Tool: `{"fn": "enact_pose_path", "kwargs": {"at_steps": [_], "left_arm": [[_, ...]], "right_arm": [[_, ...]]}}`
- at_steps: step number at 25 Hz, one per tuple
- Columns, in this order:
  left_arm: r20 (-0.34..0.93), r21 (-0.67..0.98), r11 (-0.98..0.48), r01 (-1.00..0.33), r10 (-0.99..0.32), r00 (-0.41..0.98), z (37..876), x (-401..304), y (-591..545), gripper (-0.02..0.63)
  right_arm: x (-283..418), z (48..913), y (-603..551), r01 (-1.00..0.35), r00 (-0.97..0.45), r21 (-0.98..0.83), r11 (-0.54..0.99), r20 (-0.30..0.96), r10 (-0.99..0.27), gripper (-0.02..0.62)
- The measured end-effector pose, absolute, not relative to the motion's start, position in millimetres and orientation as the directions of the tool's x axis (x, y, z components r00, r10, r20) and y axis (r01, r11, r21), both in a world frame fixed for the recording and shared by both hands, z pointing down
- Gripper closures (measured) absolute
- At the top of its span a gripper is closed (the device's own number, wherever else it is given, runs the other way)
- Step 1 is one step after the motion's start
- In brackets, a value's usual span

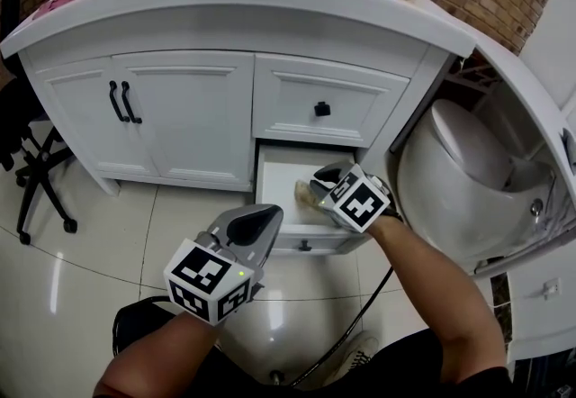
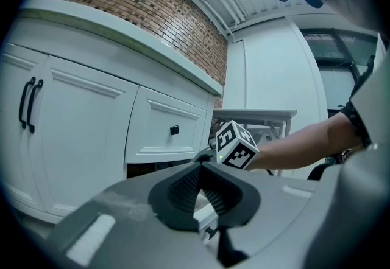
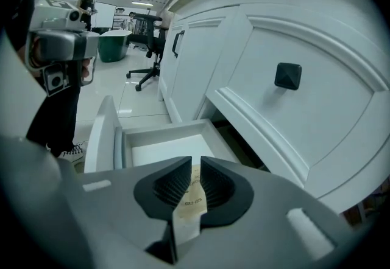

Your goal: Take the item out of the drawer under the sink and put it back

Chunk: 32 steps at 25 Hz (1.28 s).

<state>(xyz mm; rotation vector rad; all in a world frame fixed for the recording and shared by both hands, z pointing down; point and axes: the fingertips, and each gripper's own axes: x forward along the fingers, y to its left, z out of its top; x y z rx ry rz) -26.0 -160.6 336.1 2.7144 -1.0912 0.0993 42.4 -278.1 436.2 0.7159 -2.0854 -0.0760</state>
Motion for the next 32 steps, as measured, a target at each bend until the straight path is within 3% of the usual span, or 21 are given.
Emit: {"fn": "enact_pose_path", "kwargs": {"at_steps": [5,12,20,24,32], "left_arm": [[0.152,0.167,-0.702,-0.693,-0.676,0.721,338.9,-24.4,-159.2,0.600],[0.144,0.173,-0.696,-0.697,-0.682,0.717,336.1,-28.1,-159.5,0.600],[0.154,0.176,-0.705,-0.687,-0.670,0.727,340.2,-20.0,-159.4,0.600],[0.152,0.142,-0.720,-0.679,-0.662,0.734,336.1,-16.8,-159.0,0.600],[0.158,0.145,-0.715,-0.684,-0.666,0.729,335.7,-17.4,-155.4,0.600]], "right_arm": [[47.7,406.9,-263.1,-0.547,-0.488,0.262,0.795,0.672,-0.557,0.577],[53.0,350.1,-197.9,-0.666,-0.677,-0.073,0.743,0.478,-0.560,0.588],[75.5,326.5,-163.8,-0.705,-0.696,-0.160,0.690,0.340,-0.632,0.588],[89.0,343.4,-161.3,-0.710,-0.703,-0.263,0.654,0.318,-0.636,0.588],[87.7,353.4,-153.3,-0.693,-0.714,-0.231,0.683,0.353,-0.605,0.588]]}}
